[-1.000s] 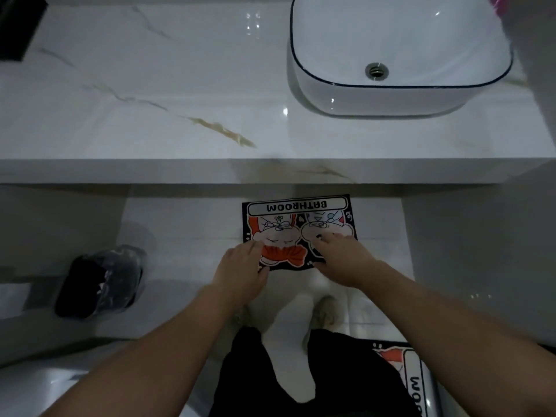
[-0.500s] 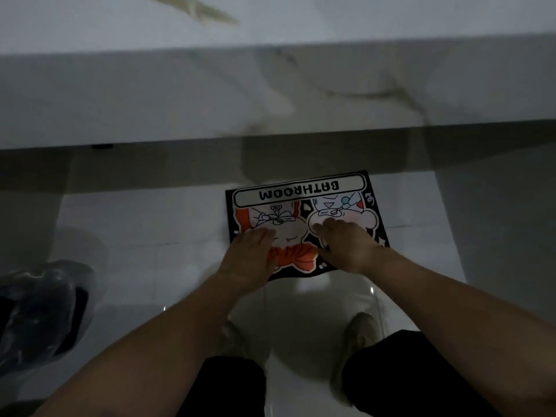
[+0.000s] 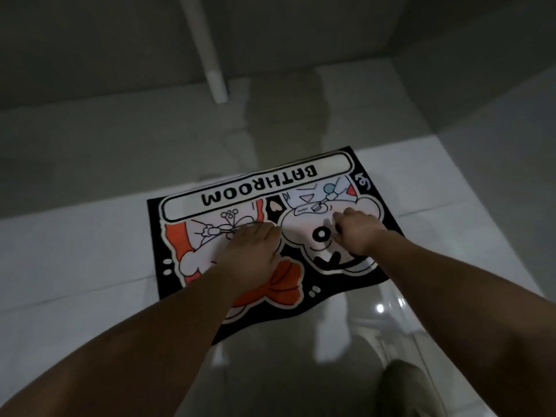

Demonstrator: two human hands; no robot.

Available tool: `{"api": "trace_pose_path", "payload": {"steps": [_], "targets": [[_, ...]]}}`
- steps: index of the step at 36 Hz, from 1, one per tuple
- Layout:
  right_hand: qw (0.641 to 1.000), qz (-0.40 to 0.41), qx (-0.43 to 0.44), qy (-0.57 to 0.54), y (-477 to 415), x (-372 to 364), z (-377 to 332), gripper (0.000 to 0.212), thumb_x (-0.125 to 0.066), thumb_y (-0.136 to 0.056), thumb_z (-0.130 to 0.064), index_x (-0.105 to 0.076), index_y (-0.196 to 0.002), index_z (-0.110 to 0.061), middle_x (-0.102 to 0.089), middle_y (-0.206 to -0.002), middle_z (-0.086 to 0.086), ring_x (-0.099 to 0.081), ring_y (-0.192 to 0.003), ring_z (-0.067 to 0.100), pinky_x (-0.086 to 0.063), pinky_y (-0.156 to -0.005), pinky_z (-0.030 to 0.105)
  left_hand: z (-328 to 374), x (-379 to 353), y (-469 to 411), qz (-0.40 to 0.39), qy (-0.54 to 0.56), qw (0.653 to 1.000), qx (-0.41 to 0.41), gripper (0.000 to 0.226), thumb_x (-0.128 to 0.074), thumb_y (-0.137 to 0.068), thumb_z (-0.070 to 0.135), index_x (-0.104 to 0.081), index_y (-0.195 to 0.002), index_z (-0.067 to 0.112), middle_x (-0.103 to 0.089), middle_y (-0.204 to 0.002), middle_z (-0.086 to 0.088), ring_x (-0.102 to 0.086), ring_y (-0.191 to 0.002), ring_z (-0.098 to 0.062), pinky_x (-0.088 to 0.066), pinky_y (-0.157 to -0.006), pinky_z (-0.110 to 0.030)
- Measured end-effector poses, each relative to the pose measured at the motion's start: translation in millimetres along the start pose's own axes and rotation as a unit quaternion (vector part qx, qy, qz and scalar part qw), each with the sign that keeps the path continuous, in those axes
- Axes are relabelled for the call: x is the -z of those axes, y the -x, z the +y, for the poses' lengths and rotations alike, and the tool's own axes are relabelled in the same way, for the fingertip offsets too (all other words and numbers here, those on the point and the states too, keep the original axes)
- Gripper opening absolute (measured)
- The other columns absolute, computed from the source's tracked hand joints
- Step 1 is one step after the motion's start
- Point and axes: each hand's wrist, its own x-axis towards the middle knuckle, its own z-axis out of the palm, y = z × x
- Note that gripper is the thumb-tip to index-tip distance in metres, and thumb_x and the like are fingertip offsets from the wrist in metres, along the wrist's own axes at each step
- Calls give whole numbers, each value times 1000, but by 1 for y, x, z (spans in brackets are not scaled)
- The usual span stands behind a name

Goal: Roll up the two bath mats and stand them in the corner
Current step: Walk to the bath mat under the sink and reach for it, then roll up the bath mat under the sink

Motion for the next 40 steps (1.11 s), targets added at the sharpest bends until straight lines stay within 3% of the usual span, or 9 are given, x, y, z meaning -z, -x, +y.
{"api": "trace_pose_path", "payload": {"steps": [5, 11, 17, 20, 22, 25, 29, 34, 40], "targets": [[996, -27, -76, -42, 3, -12, 37, 50, -48, -92, -42, -39, -132, -13, -46, -129, 14, -51, -113, 32, -44, -88, 40, 14, -13, -22, -12, 21, 999, -23, 60, -41, -98, 37, -23, -150, 13, -26, -156, -7, -24, -142, -26, -12, -119, -38], [981, -16, -176, -83, -7, -30, 67, 45, -42, -91, -39, -41, -129, -14, -41, -126, 17, -48, -112, 36, -45, -92, 46, 14, -25, -41, 16, -12, 996, -88, 55, -61, -88, 27, -49, -136, 2, -54, -135, -19, -53, -122, -37, -37, -105, -51], [955, -18, -230, -184, -15, -35, 80, 56, -56, -86, -32, -32, -133, -12, -49, -124, 21, -55, -108, 38, -47, -92, 44, 11, -16, -60, 12, -23, 995, -98, 59, -44, -94, 32, -35, -145, 4, -40, -148, -17, -40, -134, -33, -24, -113, -45], [945, 36, -249, -211, -19, -26, 79, 42, -57, -84, -18, -39, -120, -4, -56, -115, 21, -58, -104, 36, -45, -79, 40, 11, -12, -67, 10, -13, 997, -80, 60, -38, -99, 35, -21, -151, 11, -26, -156, -9, -25, -142, -25, -13, -117, -38], [939, 38, -259, -223, -22, -20, 74, 36, -61, -82, -22, -47, -110, -4, -59, -110, 18, -59, -101, 34, -42, -73, 35, 11, -7, -69, 10, -9, 997, -80, 59, -38, -100, 34, -19, -151, 12, -24, -156, -8, -24, -141, -23, -12, -117, -36], [940, 27, -254, -227, -26, -12, 61, 32, -58, -84, -22, -54, -107, -1, -59, -111, 18, -58, -101, 33, -42, -73, 32, 9, 0, -68, 13, -14, 997, -78, 58, -39, -100, 32, -20, -151, 11, -25, -156, -9, -24, -141, -23, -12, -116, -35], [928, 29, -249, -274, -25, -5, 40, 29, -49, -91, -11, -44, -115, 5, -55, -119, 25, -55, -109, 37, -42, -78, 35, 1, 10, -65, 15, -5, 998, -66, 57, -43, -98, 28, -24, -149, 11, -28, -154, -9, -26, -140, -24, -15, -116, -36], [965, 56, -179, -181, -7, 22, 22, 28, -42, -89, -3, -38, -117, -3, -61, -106, 20, -58, -87, 33, -43, -69, 36, -7, 34, -65, 87, -1, 994, -63, 51, -59, -82, 17, -51, -131, 6, -57, -129, -13, -54, -118, -31, -39, -102, -42], [991, 111, -36, -61, 20, 94, 5, 19, -45, -81, -3, -37, -95, -15, -54, -87, 8, -52, -75, 29, -39, -62, 33, -10, 75, -73, 115, -17, 993, -32, 73, -57, -88, 35, -23, -149, 13, -28, -153, -8, -29, -138, -25, -17, -115, -33]]}}
